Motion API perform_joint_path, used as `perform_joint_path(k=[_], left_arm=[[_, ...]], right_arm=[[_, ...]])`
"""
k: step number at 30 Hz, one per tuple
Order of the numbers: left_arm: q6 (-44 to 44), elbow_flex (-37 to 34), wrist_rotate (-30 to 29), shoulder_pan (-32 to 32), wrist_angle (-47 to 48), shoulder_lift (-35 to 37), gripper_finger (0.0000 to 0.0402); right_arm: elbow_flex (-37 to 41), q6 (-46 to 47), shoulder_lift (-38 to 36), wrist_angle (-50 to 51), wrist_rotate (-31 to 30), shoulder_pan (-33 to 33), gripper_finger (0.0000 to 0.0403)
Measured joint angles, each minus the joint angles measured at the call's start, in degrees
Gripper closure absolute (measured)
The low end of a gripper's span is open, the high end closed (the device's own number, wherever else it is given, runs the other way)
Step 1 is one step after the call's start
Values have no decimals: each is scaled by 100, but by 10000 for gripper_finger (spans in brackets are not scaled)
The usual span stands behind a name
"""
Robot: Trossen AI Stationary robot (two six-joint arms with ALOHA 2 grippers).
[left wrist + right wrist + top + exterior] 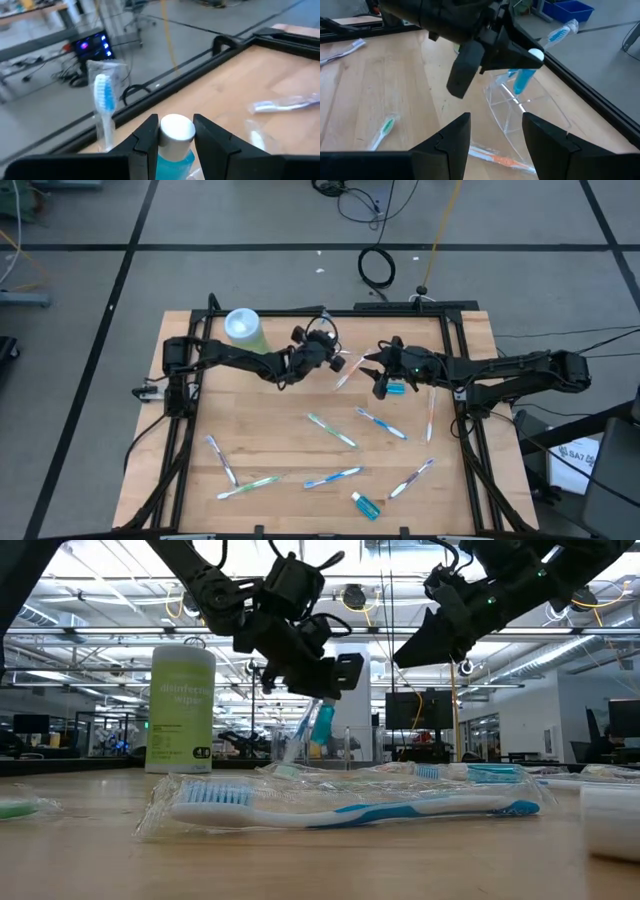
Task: Pick & Place toothbrushing station
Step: Put the left mouthwash into the transparent organizer
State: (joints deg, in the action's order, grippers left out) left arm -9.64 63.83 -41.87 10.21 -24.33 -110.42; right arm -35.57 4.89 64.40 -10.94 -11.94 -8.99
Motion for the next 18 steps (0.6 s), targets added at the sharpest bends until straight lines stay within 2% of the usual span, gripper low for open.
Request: perform_joint_path(k=[6,14,18], left_arm=[[-718,1,-277,12,110,12,298],[-1926,2,-308,122,611,12,298],[-2250,2,-317,224,797,12,298]], right_arm=[[0,0,0,-52,0,0,232],[0,31,0,-85,0,0,232],[0,120,1,-93,0,0,232]])
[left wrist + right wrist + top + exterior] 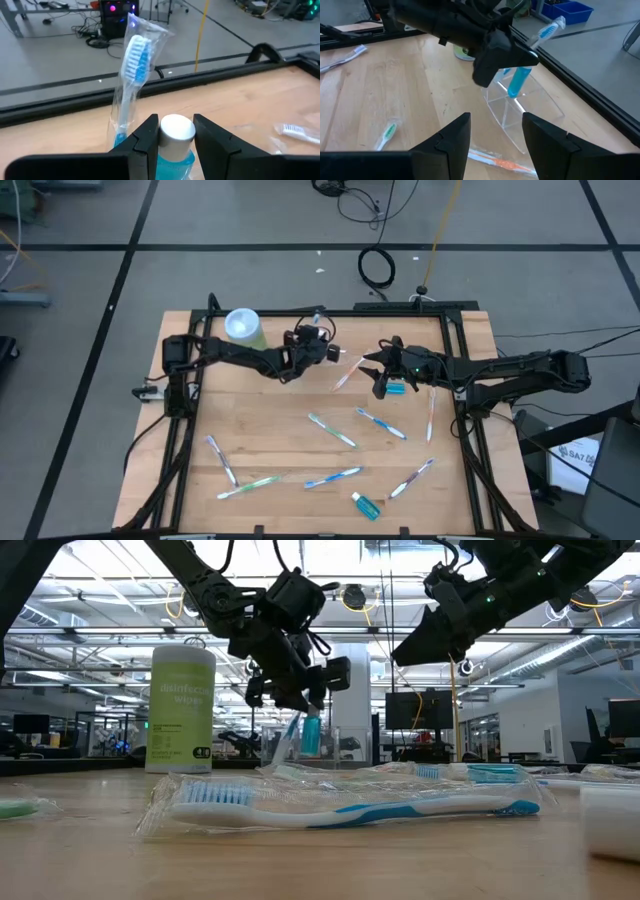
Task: Pick & Place toothbrushing station
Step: Put the left mouthwash into the transparent organizer
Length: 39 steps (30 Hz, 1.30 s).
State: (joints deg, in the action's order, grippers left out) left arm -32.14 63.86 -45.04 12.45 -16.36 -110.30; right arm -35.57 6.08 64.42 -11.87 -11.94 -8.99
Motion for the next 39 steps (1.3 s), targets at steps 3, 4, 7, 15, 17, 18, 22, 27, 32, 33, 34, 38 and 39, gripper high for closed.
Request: perform_joint_path(k=[3,4,7,15,17,18,22,27,32,33,34,38,39], left_arm=[[-8,0,-4,45,-17,0,298],[-15,0,-4,51,-6,0,298],[-135,0,-7,56,-8,0,298],[-188,4,-92,38,-77,-343,298],[-207,7,-150,48,-108,-406,298],[-252,7,-156,49,-109,-420,298],[-247,7,-215,56,-132,-439,298],[-263,7,-330,76,-118,-439,298],[-120,7,-303,78,-112,-439,297],[-57,7,-299,76,-114,-439,297],[16,7,-295,72,-119,-439,297],[187,7,-260,55,-111,-439,275],[191,7,-212,54,-106,-439,266]], right_arm=[[0,31,-1,-28,0,0,232],[0,31,-1,-28,0,0,232],[0,31,-1,-28,0,0,232],[0,31,0,-34,0,0,232],[0,31,-1,-34,0,0,232],[0,31,-1,-34,0,0,232],[0,22,-1,-34,0,0,232],[0,16,-1,-34,0,0,232],[0,25,0,-31,0,-1,232],[0,27,1,-32,0,0,232],[0,27,0,-31,1,0,232],[0,27,-1,-30,0,0,232],[0,27,-1,-30,0,0,232]])
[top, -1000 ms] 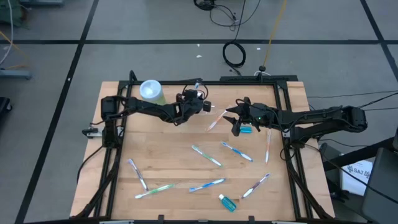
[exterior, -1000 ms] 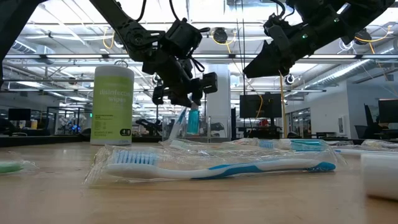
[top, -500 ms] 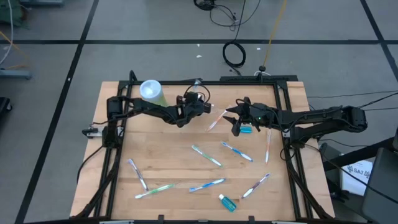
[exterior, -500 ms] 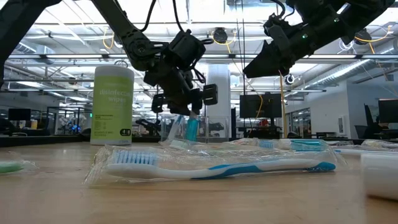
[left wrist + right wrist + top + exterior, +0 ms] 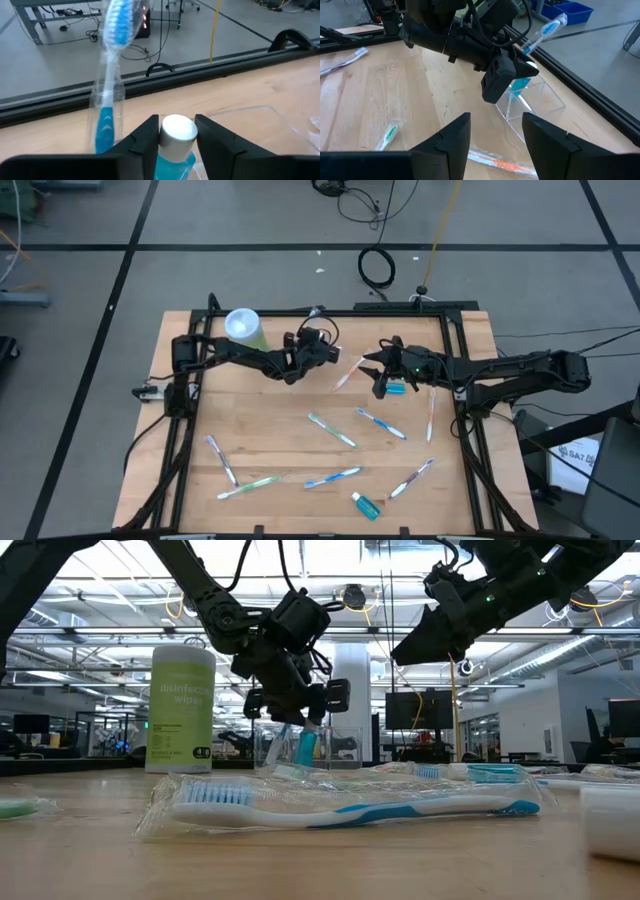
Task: Pick & Place toothbrushing station
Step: Put the left mouthwash into the transparent organizer, then put the top violet toothbrush into the transparent organizer
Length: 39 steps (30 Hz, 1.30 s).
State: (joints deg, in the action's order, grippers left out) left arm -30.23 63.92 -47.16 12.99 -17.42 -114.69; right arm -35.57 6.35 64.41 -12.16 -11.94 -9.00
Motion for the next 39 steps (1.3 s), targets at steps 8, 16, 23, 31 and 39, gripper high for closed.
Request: perform_joint_path(k=[8,16,23,31,39], left_arm=[[7,-7,148,-21,27,1,187],[163,-7,165,-67,130,392,178],[1028,-8,405,-222,336,1080,194],[1885,-7,1710,-602,1691,2268,216],[2108,-4,1717,-820,2917,3453,240]], right_arm=[[0,0,1,0,2,0,232],[0,0,0,26,3,0,232],[0,1,0,28,15,3,232],[0,1,2,43,17,7,232],[0,-23,2,387,-19,-12,232]])
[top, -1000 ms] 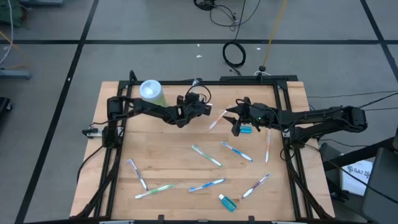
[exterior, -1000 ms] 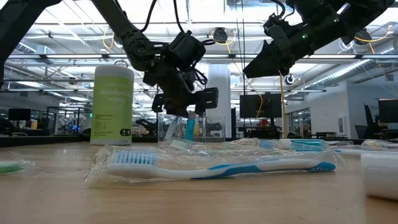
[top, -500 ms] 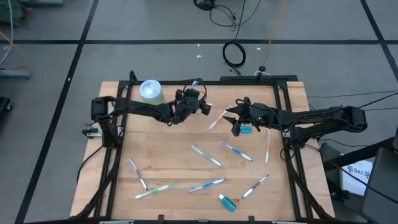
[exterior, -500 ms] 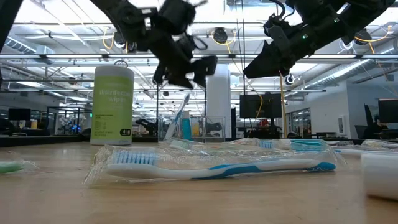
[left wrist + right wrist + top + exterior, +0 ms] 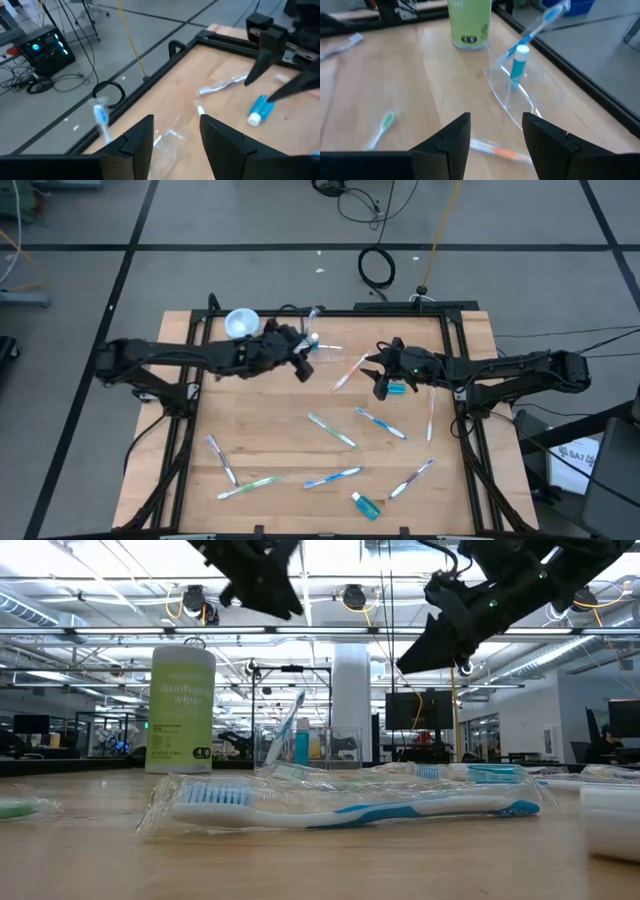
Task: Pick & Place toothbrushing station
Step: Put the top violet toothbrush into the transparent organizer
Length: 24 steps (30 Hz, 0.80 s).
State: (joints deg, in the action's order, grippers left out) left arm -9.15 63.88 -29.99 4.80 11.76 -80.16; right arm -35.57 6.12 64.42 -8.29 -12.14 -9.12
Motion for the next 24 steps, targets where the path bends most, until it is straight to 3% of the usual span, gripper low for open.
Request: perform_joint_path(k=[6,11,14,24], left_arm=[[-291,7,308,-265,1337,495,243],[-474,2,305,-472,2148,507,245],[-471,2,301,-494,2135,507,245],[-448,2,-5,-487,2082,507,245]], right_arm=[[92,-122,22,318,-61,-168,232],[541,-345,20,114,-770,-434,232],[817,-521,22,109,-1041,-653,232],[1669,-228,20,-1025,-999,-1555,232]])
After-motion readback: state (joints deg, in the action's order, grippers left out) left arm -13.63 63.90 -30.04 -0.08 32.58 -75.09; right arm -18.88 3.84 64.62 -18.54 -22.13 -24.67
